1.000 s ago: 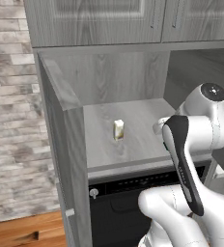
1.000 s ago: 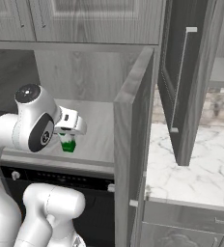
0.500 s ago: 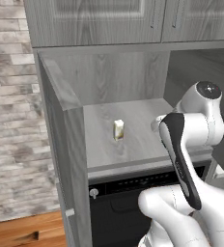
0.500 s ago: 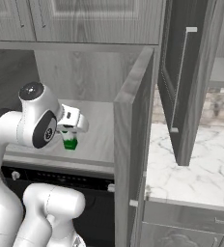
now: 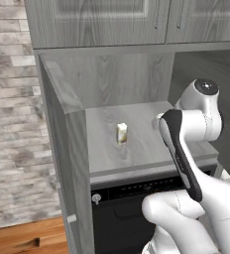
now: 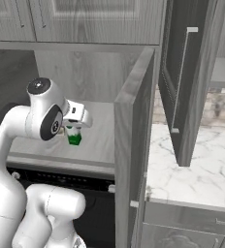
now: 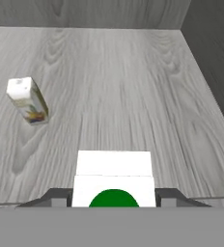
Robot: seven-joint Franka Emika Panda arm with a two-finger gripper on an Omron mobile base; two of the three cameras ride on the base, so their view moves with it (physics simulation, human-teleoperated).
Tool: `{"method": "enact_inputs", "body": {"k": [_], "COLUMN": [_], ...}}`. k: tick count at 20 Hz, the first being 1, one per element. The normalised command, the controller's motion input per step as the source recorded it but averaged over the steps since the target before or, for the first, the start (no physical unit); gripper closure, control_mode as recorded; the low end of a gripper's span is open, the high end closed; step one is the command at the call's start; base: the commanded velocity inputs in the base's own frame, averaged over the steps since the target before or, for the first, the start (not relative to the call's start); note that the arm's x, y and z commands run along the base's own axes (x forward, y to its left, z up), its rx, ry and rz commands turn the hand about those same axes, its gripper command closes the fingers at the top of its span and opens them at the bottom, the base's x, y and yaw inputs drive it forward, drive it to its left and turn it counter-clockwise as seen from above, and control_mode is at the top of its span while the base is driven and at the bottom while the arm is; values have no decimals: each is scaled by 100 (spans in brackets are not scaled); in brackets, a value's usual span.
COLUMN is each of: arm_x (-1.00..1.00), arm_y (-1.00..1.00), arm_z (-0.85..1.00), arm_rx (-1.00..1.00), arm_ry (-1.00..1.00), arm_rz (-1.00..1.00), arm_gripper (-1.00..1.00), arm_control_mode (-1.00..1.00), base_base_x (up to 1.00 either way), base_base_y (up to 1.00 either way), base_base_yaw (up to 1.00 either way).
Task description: Sort all alcoholic drinks to one cabinet, and non-alcoholic drinks to the other.
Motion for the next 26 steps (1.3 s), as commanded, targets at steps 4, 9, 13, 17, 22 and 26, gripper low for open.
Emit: {"method": "enact_inputs", "body": {"k": [4, 9, 13, 17, 22, 26], "arm_x": [29, 29, 27, 27, 25, 23], "arm_y": [-3, -4, -4, -4, -5, -6], "arm_z": [0, 0, 0, 0, -1, -5], "arm_rx": [0, 0, 0, 0, 0, 0], "arm_ry": [1, 0, 0, 1, 3, 3], "arm_rz": [-1, -2, -2, -2, -2, -2], "arm_gripper": [100, 100, 100, 100, 100, 100], "arm_control_mode": [-100, -100, -100, -100, -100, -100], "base_base_x": [0, 0, 0, 0, 0, 0], "base_base_y": [0, 0, 0, 0, 0, 0], "base_base_yaw": [0, 0, 0, 0, 0, 0]}}
